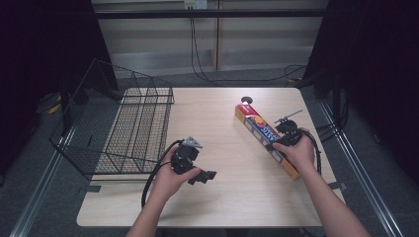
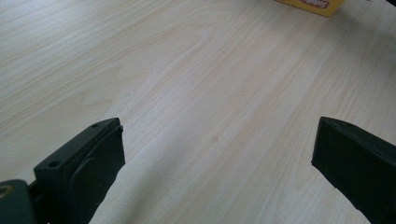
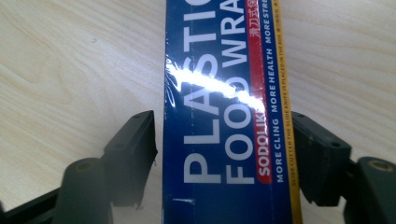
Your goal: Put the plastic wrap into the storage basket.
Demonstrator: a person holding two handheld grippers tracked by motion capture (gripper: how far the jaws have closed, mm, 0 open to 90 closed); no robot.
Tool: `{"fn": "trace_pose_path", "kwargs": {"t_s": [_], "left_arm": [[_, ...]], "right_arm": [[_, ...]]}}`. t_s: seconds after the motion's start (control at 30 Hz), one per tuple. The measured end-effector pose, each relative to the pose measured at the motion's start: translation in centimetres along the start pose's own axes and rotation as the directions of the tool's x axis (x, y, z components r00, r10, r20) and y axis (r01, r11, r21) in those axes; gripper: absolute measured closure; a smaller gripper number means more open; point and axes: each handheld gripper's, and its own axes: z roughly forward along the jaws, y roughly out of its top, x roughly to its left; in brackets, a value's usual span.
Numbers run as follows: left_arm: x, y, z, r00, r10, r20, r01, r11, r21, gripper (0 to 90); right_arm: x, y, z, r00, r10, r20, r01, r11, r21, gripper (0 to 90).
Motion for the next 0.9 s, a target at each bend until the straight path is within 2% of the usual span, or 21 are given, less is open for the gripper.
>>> {"fn": "trace_pose_path", "kwargs": {"t_s": [0.03,0.3,0.7,0.9], "left_arm": [[0.02,0.04,0.01,1.0000,0.005,0.005,-0.005,1.0000,0.008,2.2],[0.07,0.14,0.23,0.9999,0.009,0.009,-0.009,0.9999,0.011,2.4],[-0.03,0.22,0.36,0.9999,0.006,0.009,-0.006,1.0000,0.006,2.4],[-0.06,0.20,0.24,0.9999,0.008,0.014,-0.008,0.9999,0.007,2.4]], "right_arm": [[-0.04,0.02,0.16,1.0000,0.001,0.004,-0.001,1.000,0.020,31.4],[-0.22,0.01,0.29,0.9998,0.009,0.018,-0.010,1.000,0.028,37.7],[-0.08,0.07,0.30,0.9994,0.018,0.028,-0.019,0.999,0.032,40.3],[-0.20,0.29,0.27,0.9998,0.014,0.012,-0.014,0.999,0.043,43.7]]}}
